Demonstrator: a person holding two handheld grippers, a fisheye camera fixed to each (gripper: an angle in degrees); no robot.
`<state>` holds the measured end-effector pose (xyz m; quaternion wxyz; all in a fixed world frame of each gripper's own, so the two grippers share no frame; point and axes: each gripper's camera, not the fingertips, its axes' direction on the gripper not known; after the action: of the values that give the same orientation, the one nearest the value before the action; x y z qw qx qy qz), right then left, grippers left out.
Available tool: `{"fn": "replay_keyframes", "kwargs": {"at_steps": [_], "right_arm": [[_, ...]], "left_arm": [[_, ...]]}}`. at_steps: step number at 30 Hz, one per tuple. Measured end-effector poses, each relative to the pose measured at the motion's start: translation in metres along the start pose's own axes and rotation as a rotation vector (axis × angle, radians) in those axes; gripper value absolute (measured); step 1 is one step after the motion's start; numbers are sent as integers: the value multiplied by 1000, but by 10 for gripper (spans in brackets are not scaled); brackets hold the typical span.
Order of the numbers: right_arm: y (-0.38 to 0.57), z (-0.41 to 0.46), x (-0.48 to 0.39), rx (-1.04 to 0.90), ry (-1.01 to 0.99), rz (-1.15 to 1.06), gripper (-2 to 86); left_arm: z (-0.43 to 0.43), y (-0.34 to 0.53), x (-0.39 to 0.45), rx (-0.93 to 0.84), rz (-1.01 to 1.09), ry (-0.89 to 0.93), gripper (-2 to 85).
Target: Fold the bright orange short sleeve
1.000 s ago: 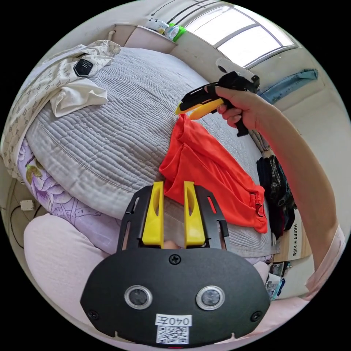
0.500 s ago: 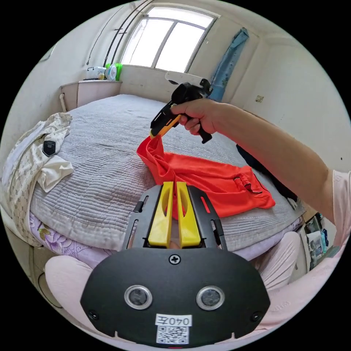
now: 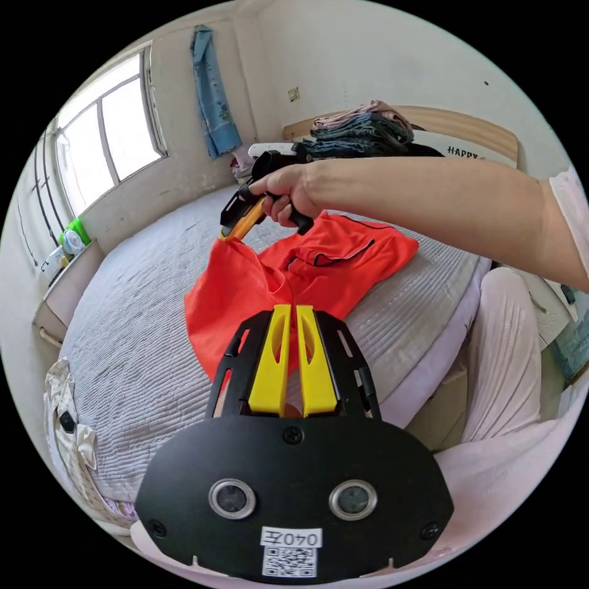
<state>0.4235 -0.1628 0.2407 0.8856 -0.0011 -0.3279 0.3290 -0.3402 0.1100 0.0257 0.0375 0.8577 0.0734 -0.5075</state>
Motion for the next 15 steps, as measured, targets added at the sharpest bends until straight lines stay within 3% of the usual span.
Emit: {"fn": "replay_keyframes", "kwargs": {"at_steps": [3,4,7,10,12,15], "right_arm": [[7,5,26,26,-53,36,26],[9,9,31,24,-26,51,70],[15,15,30,-49,137,65,130],[36,4,3,-16,385,-9,120],[53,2,-22,10,510,-83,100],[73,15,-64,31,606,-208,77]], "left_arm": [[27,-11,25,-45,30,-27,-6],[32,-13,28,-55,27,-29,-3],[48,-18,43,-127,48,52,25],[22,-16,54,-61,86,166,29],[-8,-8,54,30,94,94,21],[-16,-1,37,16,10,-77,11]]}}
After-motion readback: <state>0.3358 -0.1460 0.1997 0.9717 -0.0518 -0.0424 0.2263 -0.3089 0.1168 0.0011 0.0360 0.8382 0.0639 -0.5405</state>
